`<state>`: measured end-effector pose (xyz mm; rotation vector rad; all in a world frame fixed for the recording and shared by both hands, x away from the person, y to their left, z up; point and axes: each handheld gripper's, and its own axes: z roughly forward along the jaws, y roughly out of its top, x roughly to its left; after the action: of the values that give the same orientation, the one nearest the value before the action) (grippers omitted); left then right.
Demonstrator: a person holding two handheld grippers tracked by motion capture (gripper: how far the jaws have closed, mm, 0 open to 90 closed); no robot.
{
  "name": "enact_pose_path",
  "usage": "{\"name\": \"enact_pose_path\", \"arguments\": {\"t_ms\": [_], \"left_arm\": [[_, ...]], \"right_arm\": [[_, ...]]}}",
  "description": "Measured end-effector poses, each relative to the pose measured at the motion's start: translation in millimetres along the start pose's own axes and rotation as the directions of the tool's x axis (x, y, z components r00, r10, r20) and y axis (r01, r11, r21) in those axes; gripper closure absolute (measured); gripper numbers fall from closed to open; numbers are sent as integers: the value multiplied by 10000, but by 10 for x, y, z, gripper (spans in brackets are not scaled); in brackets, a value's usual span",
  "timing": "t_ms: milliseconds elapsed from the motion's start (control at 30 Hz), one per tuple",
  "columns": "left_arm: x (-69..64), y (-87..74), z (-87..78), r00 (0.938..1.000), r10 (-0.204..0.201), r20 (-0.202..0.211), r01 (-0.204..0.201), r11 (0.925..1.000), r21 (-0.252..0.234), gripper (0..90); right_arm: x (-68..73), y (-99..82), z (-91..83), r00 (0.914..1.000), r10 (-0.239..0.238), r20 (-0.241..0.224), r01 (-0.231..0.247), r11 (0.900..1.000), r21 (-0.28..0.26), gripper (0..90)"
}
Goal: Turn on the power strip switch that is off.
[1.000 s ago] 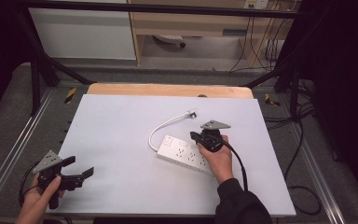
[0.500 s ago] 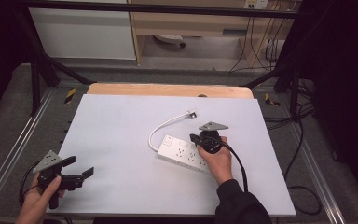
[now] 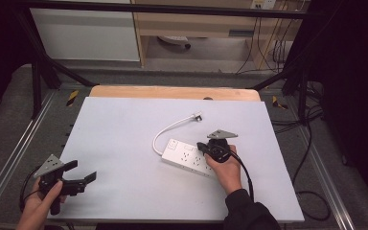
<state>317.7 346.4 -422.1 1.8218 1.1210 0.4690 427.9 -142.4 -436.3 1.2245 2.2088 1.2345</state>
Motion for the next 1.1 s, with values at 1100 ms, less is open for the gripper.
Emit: {"name": "enact_pose_path", "arguments": {"t_ms": [1100], "left_arm": [[-1, 1, -1, 10000, 11, 6, -11, 10000, 0, 70]], "right_arm": [[53, -41, 28, 9999, -119, -107, 120, 9999, 4, 900]]}}
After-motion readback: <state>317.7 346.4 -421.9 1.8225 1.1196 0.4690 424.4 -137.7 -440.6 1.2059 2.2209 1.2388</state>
